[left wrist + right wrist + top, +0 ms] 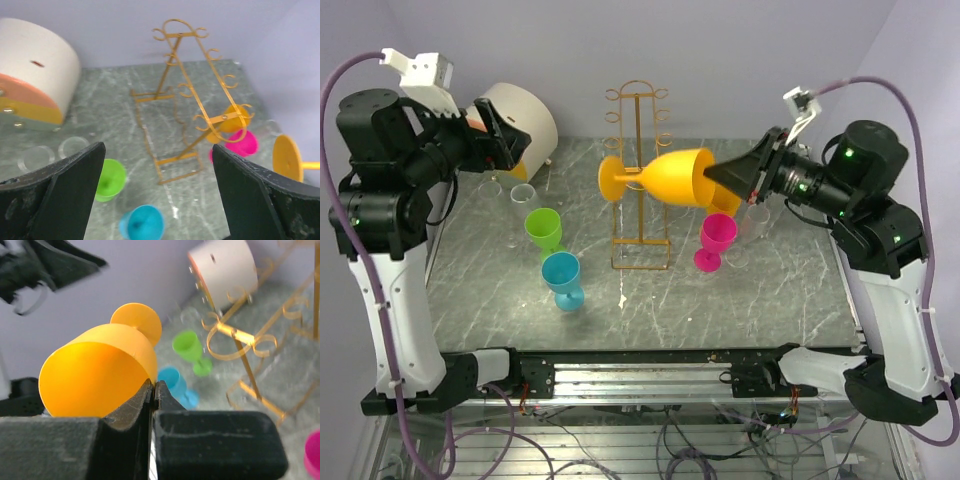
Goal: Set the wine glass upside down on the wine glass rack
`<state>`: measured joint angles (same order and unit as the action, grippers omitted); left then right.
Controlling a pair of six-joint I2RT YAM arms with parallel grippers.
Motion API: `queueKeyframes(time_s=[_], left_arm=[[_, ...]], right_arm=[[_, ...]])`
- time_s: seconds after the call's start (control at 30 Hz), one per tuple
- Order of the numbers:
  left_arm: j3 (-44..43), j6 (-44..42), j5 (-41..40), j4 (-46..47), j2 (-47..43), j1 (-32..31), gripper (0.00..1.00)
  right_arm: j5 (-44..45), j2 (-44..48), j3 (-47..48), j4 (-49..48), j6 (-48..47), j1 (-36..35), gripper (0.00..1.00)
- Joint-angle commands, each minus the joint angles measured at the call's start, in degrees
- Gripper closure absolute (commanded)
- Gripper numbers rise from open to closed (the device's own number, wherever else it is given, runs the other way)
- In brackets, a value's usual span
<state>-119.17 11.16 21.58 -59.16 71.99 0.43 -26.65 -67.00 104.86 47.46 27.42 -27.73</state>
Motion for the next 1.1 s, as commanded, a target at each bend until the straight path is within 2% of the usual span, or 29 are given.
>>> queueKeyframes(time_s=[0.0,0.1,0.13,0.23,0.33,0.4,0.47,0.5,0.6,0.67,0.73,0.87,1.07], left_arm=[[1.5,14.0,16.5,7.6,1.6,1.6,0.00],[-1.4,21.3,24.1,12.2,1.7,2.8,0.01],[-1.5,26.0,26.9,16.4,1.2,3.4,0.00],[6.4,44.0,34.6,34.4,-1.8,3.8,0.00],[14.8,59.7,35.8,50.0,-2.5,3.9,0.00],[19.2,68.8,36.1,57.8,-1.0,4.2,0.00],[23.8,78.4,36.2,68.0,0.3,4.2,0.00],[24.6,80.2,35.6,69.4,1.1,4.2,0.00],[22.9,75.5,34.0,64.0,2.3,4.1,0.00],[20.4,70.6,33.1,57.2,3.1,4.1,0.00],[19.1,68.5,32.7,54.7,3.7,4.1,0.01],[20.0,69.3,32.2,55.0,4.5,4.2,0.02],[21.5,71.4,31.4,58.4,4.4,5.1,0.08]], right_arm=[[-1.6,0.1,-0.1,-23.2,3.7,-0.2,1.00],[3.8,-2.0,-2.0,-30.4,4.6,-0.9,1.00],[6.6,-2.6,-3.4,-33.9,4.9,-1.8,1.00],[15.0,-0.7,-12.9,-48.3,6.2,-4.2,1.00],[21.9,-0.4,-19.7,-60.2,5.6,-7.5,1.00],[27.7,-2.7,-19.3,-62.5,3.4,-11.4,1.00],[35.1,-5.0,-19.7,-66.3,-2.9,-17.0,1.00],[38.5,-5.8,-20.7,-70.0,-6.2,-20.3,1.00],[50.7,-9.2,-22.1,-81.6,-16.5,-29.3,1.00],[55.5,-12.2,-22.3,-87.6,-22.0,-32.7,1.00],[58.0,-15.0,-22.2,-92.5,-26.5,-35.2,1.00],[61.9,-19.1,-22.1,-101.7,-34.0,-38.6,1.00],[68.1,-23.1,-23.3,-109.9,-41.4,-40.3,1.00]])
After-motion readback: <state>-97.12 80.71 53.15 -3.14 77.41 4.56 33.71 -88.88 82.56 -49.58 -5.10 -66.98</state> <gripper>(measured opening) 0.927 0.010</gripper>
